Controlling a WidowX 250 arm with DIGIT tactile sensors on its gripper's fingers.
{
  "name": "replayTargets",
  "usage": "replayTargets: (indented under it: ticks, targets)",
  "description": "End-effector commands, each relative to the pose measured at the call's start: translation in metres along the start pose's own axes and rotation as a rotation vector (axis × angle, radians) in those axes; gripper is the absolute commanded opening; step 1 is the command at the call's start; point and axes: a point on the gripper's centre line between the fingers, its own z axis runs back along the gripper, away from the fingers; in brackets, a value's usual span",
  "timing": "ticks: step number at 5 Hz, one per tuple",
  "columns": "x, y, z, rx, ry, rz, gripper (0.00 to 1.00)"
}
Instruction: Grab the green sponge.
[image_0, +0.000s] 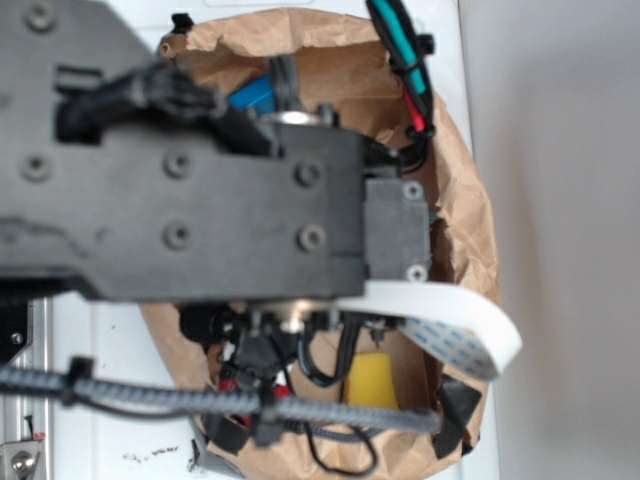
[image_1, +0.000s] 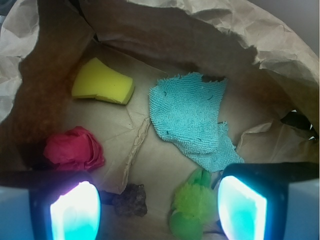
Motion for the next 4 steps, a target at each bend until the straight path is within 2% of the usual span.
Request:
replayTargets:
  ticks: [1, 2, 3, 4]
  targets:
    - [0.011, 0.002, 0.002, -0.026, -0.088, -0.189, 1.00]
    - [0.014, 0.014, -0.001, -0.034, -0.129, -0.294, 1.00]
    - [0.024, 0.028, -0.013, -0.004, -0.145, -0.366, 1.00]
    - [0.027, 0.034, -0.032, 0.053, -0.110, -0.380, 1.00]
